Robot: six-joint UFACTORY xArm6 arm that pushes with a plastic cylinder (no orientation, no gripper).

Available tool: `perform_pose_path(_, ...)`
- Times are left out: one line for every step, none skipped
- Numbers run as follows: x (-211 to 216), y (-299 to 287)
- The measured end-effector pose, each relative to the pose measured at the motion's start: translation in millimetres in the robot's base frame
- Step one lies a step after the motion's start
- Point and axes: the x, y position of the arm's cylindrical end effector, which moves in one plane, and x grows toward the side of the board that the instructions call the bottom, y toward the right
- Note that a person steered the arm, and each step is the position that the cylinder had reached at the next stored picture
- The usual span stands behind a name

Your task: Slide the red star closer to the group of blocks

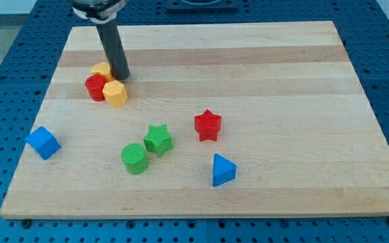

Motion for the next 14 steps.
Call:
perform_pose_path(-21,50)
perform_pose_path(-22,146)
perform_pose_path(13,238)
perform_pose_path(63,300)
perform_pose_path(104,309)
perform_pose_path(137,304)
perform_pose_path(164,294)
perform_pose_path(171,238)
perform_pose_path(149,166)
perform_pose_path(107,101)
perform_pose_path(70,77)
perform_pose_path(52,77)
perform_pose_path(45,94)
perform_pose_path(28,107)
